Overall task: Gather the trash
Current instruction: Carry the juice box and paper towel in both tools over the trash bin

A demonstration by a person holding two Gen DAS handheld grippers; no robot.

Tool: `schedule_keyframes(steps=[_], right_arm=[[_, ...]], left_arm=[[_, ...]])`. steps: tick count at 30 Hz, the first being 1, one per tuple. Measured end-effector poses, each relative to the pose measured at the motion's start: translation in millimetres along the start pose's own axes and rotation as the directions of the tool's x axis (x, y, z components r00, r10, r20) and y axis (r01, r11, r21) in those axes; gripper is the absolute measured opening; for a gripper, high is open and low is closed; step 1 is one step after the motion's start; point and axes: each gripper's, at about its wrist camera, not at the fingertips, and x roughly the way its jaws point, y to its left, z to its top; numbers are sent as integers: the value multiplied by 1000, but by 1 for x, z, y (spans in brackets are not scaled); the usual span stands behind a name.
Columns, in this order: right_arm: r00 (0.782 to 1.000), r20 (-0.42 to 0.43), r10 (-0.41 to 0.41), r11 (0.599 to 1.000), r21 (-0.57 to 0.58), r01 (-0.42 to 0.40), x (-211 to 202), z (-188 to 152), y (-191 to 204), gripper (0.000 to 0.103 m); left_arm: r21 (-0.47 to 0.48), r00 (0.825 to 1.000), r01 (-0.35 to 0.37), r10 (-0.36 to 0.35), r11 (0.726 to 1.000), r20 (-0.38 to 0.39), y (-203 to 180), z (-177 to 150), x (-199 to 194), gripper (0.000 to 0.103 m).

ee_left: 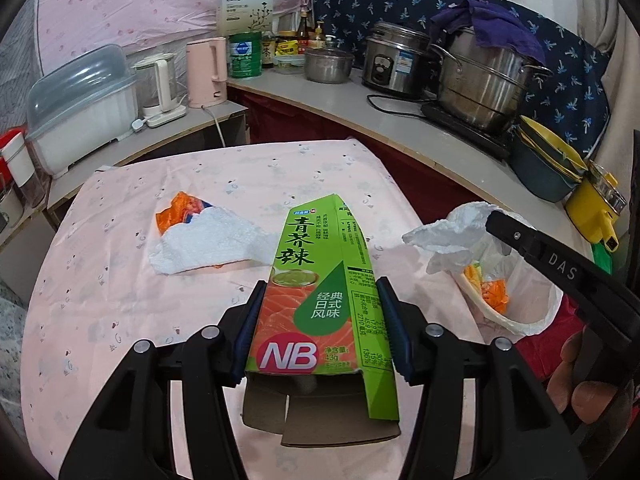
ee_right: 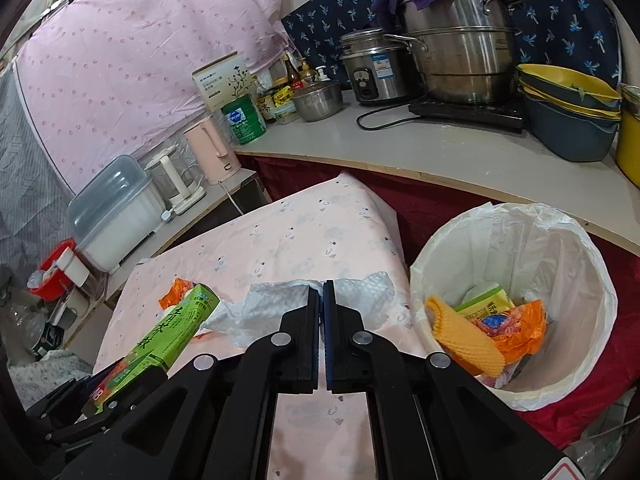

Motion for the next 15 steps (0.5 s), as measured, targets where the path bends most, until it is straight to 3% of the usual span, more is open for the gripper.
schedule_keyframes(steps=[15], right_arm=[[993,50,-104,987,131,97,-30,9,-95,2]], left_arm=[[172,994,112,-109,979,-27,-102,5,20,52]])
